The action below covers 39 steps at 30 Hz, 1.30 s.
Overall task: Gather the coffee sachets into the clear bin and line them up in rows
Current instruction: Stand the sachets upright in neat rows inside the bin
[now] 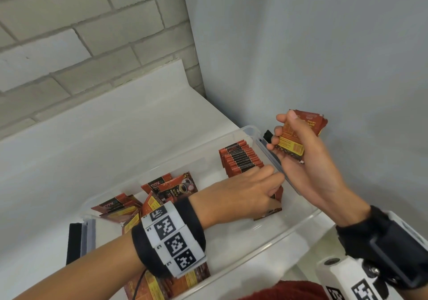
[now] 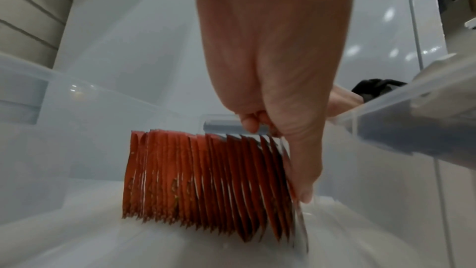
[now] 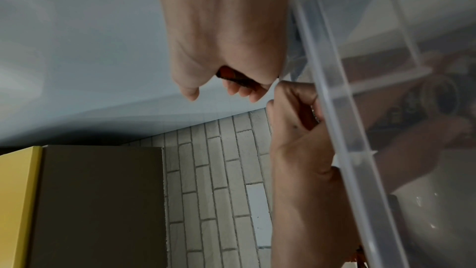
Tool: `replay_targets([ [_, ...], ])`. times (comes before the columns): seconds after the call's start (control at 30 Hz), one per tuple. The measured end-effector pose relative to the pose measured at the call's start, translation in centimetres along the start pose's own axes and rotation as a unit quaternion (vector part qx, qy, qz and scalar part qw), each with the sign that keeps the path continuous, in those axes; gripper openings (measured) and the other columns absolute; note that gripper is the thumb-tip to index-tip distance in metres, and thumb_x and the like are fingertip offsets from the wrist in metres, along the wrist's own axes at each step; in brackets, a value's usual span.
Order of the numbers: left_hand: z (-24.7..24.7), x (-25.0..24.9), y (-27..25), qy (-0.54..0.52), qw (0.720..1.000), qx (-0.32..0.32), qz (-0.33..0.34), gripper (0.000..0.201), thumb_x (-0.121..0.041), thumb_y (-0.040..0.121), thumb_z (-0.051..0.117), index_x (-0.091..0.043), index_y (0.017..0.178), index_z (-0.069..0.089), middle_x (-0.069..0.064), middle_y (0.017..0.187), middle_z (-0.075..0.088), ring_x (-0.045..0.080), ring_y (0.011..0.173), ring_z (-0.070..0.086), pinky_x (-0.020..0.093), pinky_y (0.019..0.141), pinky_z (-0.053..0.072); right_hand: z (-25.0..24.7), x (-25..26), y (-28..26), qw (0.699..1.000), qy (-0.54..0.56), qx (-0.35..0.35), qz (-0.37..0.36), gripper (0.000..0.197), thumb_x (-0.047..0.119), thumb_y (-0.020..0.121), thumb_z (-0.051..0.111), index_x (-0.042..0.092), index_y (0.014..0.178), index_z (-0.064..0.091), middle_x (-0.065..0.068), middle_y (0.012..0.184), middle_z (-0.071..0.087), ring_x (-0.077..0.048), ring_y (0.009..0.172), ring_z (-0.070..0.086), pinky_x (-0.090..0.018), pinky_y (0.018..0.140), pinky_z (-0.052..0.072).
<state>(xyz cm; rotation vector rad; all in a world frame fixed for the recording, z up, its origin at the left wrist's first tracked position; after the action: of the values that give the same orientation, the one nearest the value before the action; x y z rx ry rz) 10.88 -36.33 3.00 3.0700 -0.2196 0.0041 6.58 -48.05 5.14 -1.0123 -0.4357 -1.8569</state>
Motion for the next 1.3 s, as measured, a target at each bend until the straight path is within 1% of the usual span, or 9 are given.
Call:
replay_targets([
  [0.1,0.0,0.0,0.1,0.026,1.000,-0.005,0.007,0.015,-0.014,0.088,0.059,-0.013,0.097,0.071,0.004,0.088,0.041,0.018,0.084,0.026,0.030,0.067,0.027,0.0,0.1,0.0,1.000,0.001,0.004,-0.002,0.031,0.039,0.075,0.065,0.014,0.094,0.060,0.000,0.072,0.056,-0.010,0.068,0.055,-0.028,0.082,0.046],
  [0.23,0.0,-0.1,0.0,0.025,0.999,-0.012,0.017,0.025,-0.020,0.084,0.070,-0.019,0.109,0.070,0.003,0.090,0.041,0.018,0.086,0.027,0.028,0.067,0.022,-0.2,0.2,0.0,1.000,0.012,0.009,0.000,0.034,0.040,0.078,0.062,0.014,0.100,0.060,0.000,0.073,0.056,-0.010,0.068,0.056,-0.027,0.081,0.047],
  [0.47,0.2,0.4,-0.2,-0.025,1.000,-0.008,0.009,0.025,-0.039,0.090,0.062,-0.026,0.112,0.069,-0.004,0.092,0.023,0.014,0.089,0.026,0.026,0.071,0.017,0.0,0.0,-0.1,0.996,0.081,0.028,0.013,0.037,0.032,0.082,0.056,0.008,0.110,0.053,-0.005,0.076,0.056,-0.016,0.070,0.054,-0.025,0.070,0.052],
  [0.57,0.2,0.3,-0.2,-0.046,0.999,-0.007,0.010,0.027,-0.040,0.093,0.057,-0.029,0.116,0.067,-0.004,0.091,0.025,0.011,0.088,0.021,0.025,0.072,0.019,0.0,0.0,-0.1,0.996,0.088,0.017,0.024,0.022,0.021,0.091,0.047,0.006,0.087,0.063,-0.008,0.076,0.060,-0.020,0.071,0.059,-0.031,0.077,0.052],
  [0.7,-0.3,0.6,-0.3,-0.099,0.995,-0.016,-0.005,0.030,-0.044,0.094,0.055,-0.029,0.117,0.067,0.000,0.092,0.033,0.014,0.090,0.030,0.027,0.076,0.030,0.1,0.1,-0.2,0.998,0.059,0.015,0.035,0.051,0.014,0.097,0.039,0.012,0.059,0.074,-0.011,0.074,0.069,-0.024,0.075,0.070,-0.041,0.092,0.050],
  [0.8,-1.5,1.3,-0.7,-0.151,0.987,-0.049,-0.031,0.028,-0.042,0.092,0.057,-0.022,0.107,0.070,0.001,0.088,0.035,0.014,0.087,0.030,0.027,0.077,0.033,0.2,0.2,-0.3,0.999,0.027,0.024,0.032,0.048,0.014,0.098,0.041,0.011,0.066,0.077,-0.014,0.082,0.073,-0.028,0.086,0.072,-0.043,0.097,0.051],
  [0.93,-2.7,3.4,-2.2,-0.173,0.973,-0.088,-0.126,0.030,-0.037,0.094,0.046,-0.015,0.095,0.066,0.000,0.088,0.042,0.013,0.088,0.032,0.022,0.079,0.032,0.2,0.2,-0.5,0.999,0.021,0.030,0.016,0.024,0.016,0.096,0.048,0.005,0.096,0.070,-0.015,0.101,0.073,-0.027,0.103,0.069,-0.039,0.098,0.050],
  [1.1,-4.7,5.2,-3.6,-0.264,0.900,-0.171,-0.302,0.023,-0.027,0.102,0.039,-0.019,0.115,0.057,-0.015,0.100,0.049,-0.002,0.098,0.045,0.008,0.080,0.034,0.1,0.1,-0.4,0.998,-0.041,0.050,0.021,0.025,0.019,0.092,0.055,0.007,0.112,0.065,-0.009,0.106,0.073,-0.021,0.101,0.069,-0.029,0.092,0.054],
  [1.3,-6.2,4.4,-2.6,-0.379,0.858,-0.220,-0.267,0.045,-0.032,0.092,0.058,-0.025,0.135,0.044,-0.013,0.105,0.055,0.003,0.097,0.056,0.017,0.082,0.048,0.5,-0.1,-0.9,0.984,-0.121,0.121,0.054,0.039,0.025,0.084,0.059,0.010,0.120,0.063,-0.011,0.113,0.071,-0.026,0.106,0.067,-0.037,0.094,0.053],
])
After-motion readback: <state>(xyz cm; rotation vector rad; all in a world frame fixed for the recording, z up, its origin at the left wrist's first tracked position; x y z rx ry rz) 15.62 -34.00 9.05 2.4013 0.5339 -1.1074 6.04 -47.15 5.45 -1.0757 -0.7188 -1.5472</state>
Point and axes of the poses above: each hand's wrist, its own y-axis towards the middle knuckle, its own z-axis out of the palm, x = y × z, the point moved 2 cm from there along y, towards the middle knuckle
